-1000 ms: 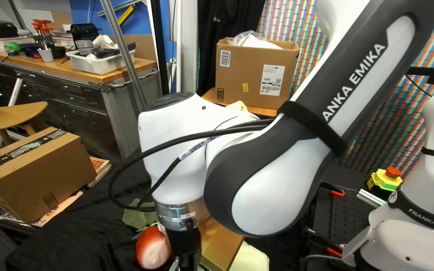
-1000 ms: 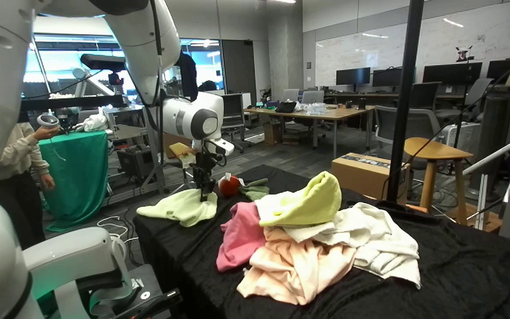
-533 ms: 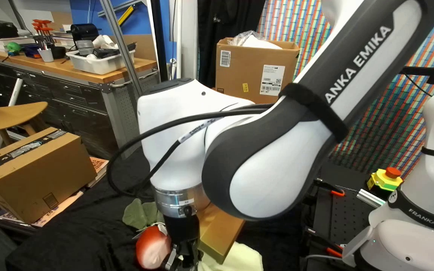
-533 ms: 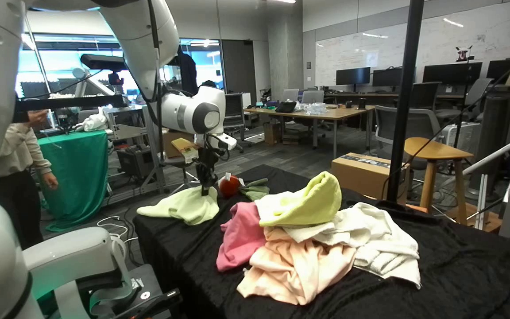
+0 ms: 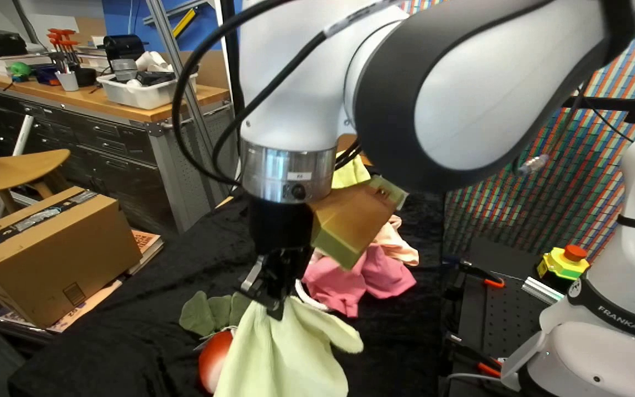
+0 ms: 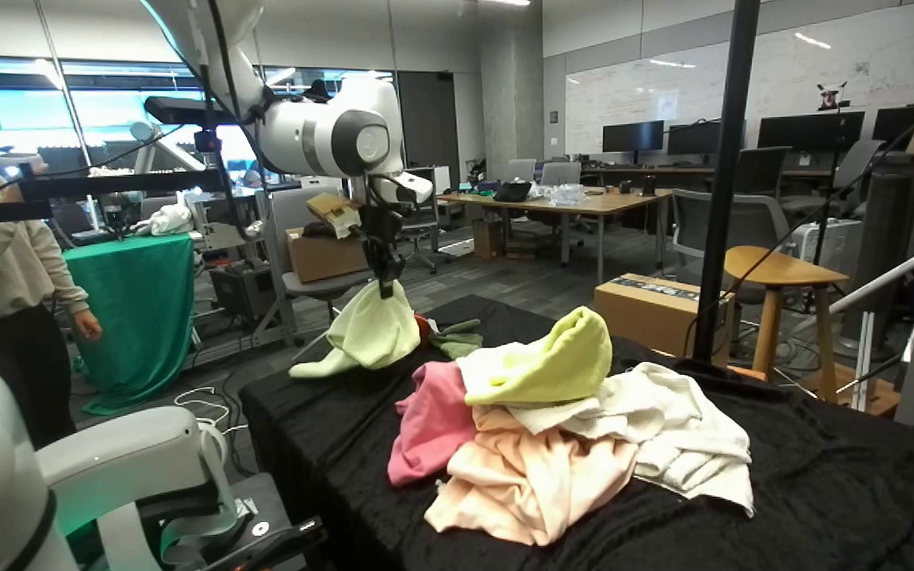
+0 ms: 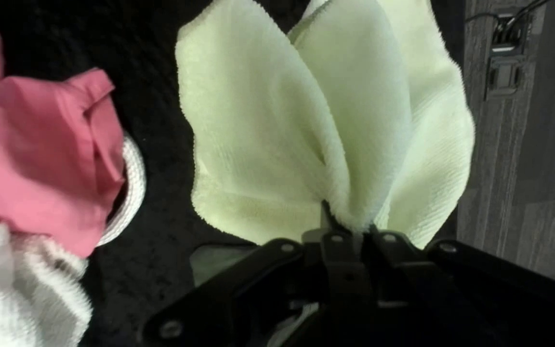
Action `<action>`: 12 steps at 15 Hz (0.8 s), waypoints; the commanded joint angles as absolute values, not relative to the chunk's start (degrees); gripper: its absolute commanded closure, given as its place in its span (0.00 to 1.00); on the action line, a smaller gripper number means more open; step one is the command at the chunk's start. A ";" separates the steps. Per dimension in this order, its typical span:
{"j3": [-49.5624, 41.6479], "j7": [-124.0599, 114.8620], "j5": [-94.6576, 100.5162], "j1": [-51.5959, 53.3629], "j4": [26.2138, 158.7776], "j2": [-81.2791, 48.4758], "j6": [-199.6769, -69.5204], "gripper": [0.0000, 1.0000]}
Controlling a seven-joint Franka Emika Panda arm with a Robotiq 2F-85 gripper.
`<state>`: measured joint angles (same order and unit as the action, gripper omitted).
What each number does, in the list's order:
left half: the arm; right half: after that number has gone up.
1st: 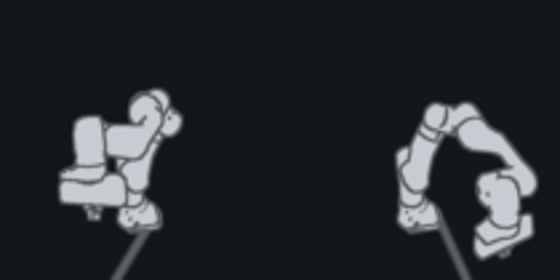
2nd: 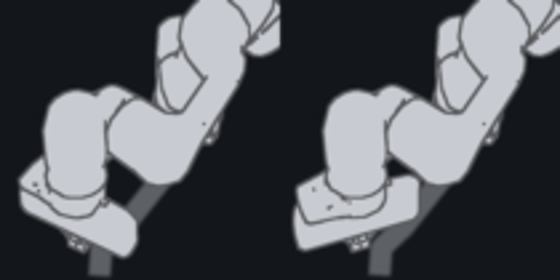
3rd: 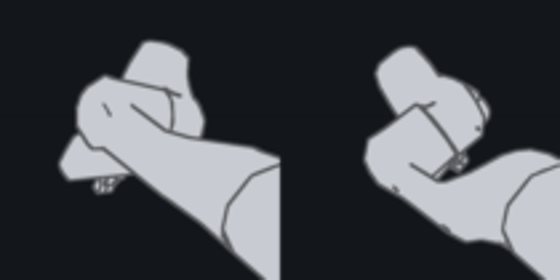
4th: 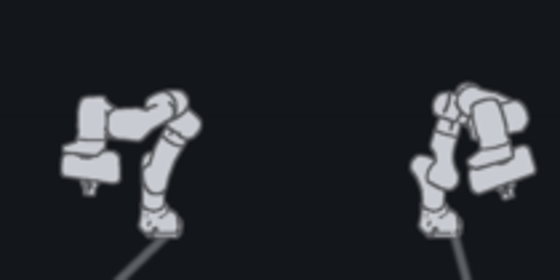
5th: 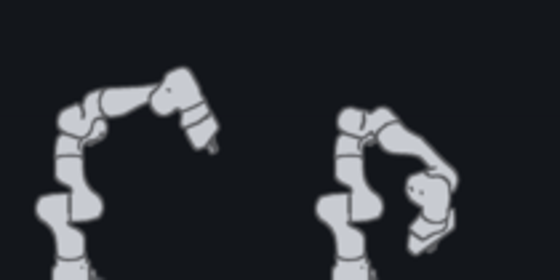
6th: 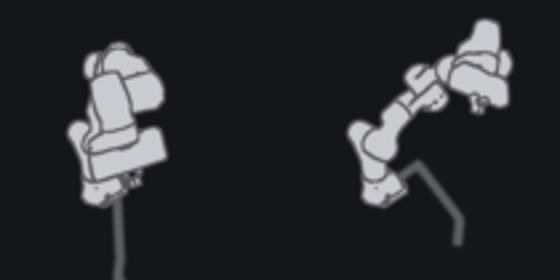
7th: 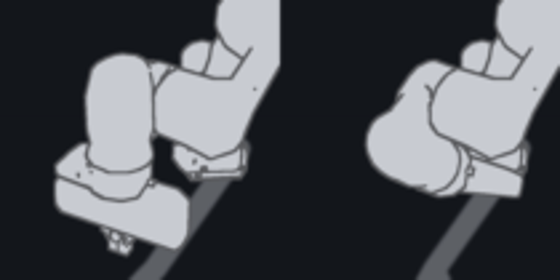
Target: Place the t-shirts, towels and radish in a pile on the table
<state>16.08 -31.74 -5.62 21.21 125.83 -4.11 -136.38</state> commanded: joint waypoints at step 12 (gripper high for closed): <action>16.79 -50.15 14.62 3.69 138.09 20.00 -140.92 0.94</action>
